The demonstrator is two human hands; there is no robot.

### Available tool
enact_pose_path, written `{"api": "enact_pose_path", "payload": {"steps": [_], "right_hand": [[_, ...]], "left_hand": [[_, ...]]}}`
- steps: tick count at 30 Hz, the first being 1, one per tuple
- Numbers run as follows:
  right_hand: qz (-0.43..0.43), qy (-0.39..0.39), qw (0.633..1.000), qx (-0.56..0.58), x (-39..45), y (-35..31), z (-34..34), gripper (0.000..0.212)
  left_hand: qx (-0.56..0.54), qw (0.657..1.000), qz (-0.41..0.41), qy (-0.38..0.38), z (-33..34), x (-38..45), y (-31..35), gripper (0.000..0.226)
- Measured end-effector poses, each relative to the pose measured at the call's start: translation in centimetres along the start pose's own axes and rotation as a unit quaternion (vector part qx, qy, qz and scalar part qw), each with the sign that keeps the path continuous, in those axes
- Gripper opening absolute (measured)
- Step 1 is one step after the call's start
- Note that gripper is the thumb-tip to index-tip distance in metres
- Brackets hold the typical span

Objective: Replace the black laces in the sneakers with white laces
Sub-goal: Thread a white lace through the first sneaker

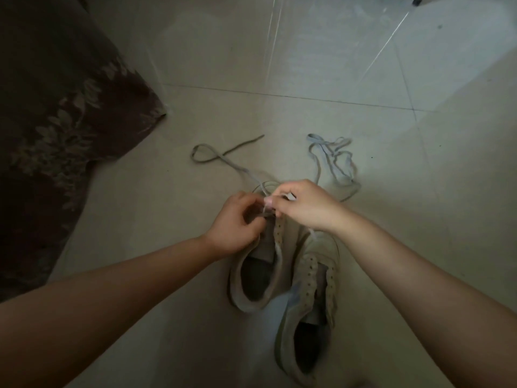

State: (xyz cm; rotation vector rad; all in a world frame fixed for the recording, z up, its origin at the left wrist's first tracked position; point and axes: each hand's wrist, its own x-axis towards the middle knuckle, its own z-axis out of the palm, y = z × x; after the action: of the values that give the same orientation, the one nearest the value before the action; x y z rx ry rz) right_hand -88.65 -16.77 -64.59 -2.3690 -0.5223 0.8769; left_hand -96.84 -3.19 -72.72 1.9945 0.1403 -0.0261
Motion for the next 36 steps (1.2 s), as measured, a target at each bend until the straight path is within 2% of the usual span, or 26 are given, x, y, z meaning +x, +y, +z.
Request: {"api": "enact_pose_path", "payload": {"steps": [1, 3, 5, 6, 9, 12, 15, 19, 21, 23, 25, 27, 28, 30, 32, 33, 35, 36], "right_hand": [[-0.021, 0.024, 0.999, -0.015, 0.5, -0.4, 0.2, 0.02], [-0.058, 0.051, 0.997, -0.029, 1.7, -1.3, 0.9, 0.012], [-0.084, 0.08, 0.993, 0.014, 3.0, -2.1, 1.5, 0.013], [-0.083, 0.109, 0.99, 0.046, 3.8, -2.3, 1.6, 0.017], [-0.014, 0.184, 0.979, 0.088, 6.1, -1.2, 1.4, 0.023], [0.058, 0.145, 0.987, -0.045, 7.1, 0.8, 2.2, 0.025], [0.063, 0.087, 0.98, -0.164, 7.0, 1.4, 3.8, 0.04], [0.033, 0.132, 0.975, -0.176, 7.0, 1.1, 4.0, 0.066], [-0.02, 0.152, 0.966, -0.209, 7.0, 1.2, 4.0, 0.063], [-0.047, 0.161, 0.957, -0.239, 7.0, 1.2, 4.3, 0.045], [-0.02, 0.148, 0.959, -0.241, 7.0, 1.3, 4.6, 0.031], [0.017, 0.122, 0.97, -0.211, 7.1, 1.5, 4.8, 0.028], [0.024, 0.116, 0.974, -0.193, 7.1, 1.5, 4.9, 0.026], [0.018, 0.131, 0.98, -0.149, 7.0, 1.3, 5.0, 0.02], [-0.005, 0.158, 0.984, -0.081, 6.4, 0.8, 5.0, 0.014], [-0.016, 0.159, 0.987, -0.029, 5.9, 0.4, 4.9, 0.012], [-0.02, 0.123, 0.985, 0.122, 4.6, -0.4, 4.3, 0.004], [-0.012, 0.097, 0.976, 0.196, 3.8, -0.8, 3.9, 0.007]], "left_hand": [[-0.038, 0.999, 0.005, -0.026, -0.2, -0.3, 0.5, 0.038], [-0.117, 0.991, -0.04, -0.045, -0.4, -0.5, 1.6, 0.024], [-0.149, 0.983, -0.108, 0.014, -0.7, 0.1, 1.9, 0.007], [-0.178, 0.97, -0.156, 0.051, -1.0, 0.6, 1.9, 0.009], [-0.282, 0.902, -0.295, 0.143, -2.6, 2.4, 1.0, 0.027], [-0.368, 0.826, -0.372, 0.21, -5.1, 3.5, -0.7, 0.025], [-0.34, 0.814, -0.409, 0.235, -6.1, 3.5, -2.1, 0.025], [-0.292, 0.797, -0.442, 0.289, -6.5, 3.2, -3.4, 0.026], [-0.258, 0.783, -0.436, 0.361, -7.6, 3.5, -4.3, 0.017], [-0.246, 0.764, -0.436, 0.407, -8.5, 3.9, -4.9, 0.031], [-0.197, 0.778, -0.447, 0.394, -8.6, 3.7, -4.5, 0.041], [-0.085, 0.808, -0.464, 0.352, -7.8, 3.1, -3.2, 0.046], [-0.012, 0.826, -0.451, 0.337, -7.3, 2.8, -2.5, 0.046], [0.061, 0.878, -0.358, 0.311, -6.2, 2.6, -0.8, 0.033], [-0.025, 0.928, -0.286, 0.239, -5.0, 3.0, 0.9, 0.015], [-0.088, 0.936, -0.287, 0.186, -4.5, 3.3, 1.7, 0.019], [-0.157, 0.932, -0.319, 0.075, -3.7, 3.7, 3.2, 0.029], [-0.191, 0.925, -0.327, 0.038, -3.4, 3.8, 3.9, 0.031]]}}
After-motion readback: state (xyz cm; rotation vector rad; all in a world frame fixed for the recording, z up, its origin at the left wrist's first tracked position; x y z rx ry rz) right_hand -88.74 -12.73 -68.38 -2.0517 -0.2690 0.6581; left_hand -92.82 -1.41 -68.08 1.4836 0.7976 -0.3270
